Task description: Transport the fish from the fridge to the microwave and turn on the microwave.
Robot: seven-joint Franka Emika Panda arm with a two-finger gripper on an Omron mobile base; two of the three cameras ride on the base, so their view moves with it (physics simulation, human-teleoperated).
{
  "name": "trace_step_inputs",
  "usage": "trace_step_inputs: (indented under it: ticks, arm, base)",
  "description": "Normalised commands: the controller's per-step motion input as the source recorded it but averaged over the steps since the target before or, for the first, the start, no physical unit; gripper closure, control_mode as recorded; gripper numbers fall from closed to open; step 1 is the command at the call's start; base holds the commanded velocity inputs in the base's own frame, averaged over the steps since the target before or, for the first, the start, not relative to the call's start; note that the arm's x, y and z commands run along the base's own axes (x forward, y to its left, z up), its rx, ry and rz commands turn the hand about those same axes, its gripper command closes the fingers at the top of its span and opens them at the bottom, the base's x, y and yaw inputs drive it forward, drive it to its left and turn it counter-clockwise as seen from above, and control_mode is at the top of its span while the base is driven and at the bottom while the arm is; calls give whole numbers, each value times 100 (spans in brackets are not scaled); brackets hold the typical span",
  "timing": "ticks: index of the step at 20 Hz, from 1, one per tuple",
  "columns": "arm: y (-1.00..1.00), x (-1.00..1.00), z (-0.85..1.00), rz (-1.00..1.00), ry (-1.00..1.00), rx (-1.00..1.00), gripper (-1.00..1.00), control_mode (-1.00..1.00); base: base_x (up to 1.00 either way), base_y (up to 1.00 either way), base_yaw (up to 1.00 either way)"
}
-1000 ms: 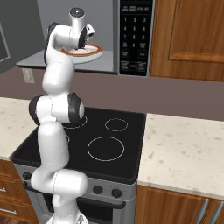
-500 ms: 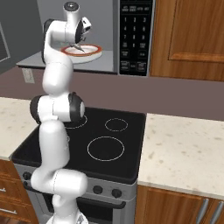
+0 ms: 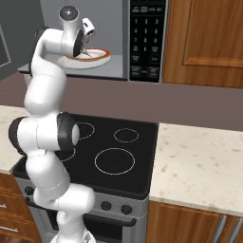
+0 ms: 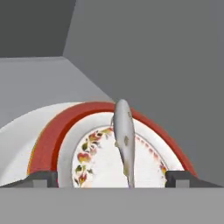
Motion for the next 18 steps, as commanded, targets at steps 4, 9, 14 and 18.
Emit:
trace_step_inputs:
  ticks: [4,9,14,18]
  arm:
    - [-17,-100,-29,0,-48,16,-100,-100]
    - [-4,-93,75,1,-44,4,-100,-100]
    - [0,-90,56,2,-48,0,-100,-100]
    - [-9,-100,2,0,-13,-4,-100,-100]
  base:
    - [0,0,0]
    - [0,0,0]
    - [0,0,0]
    - [0,0,0]
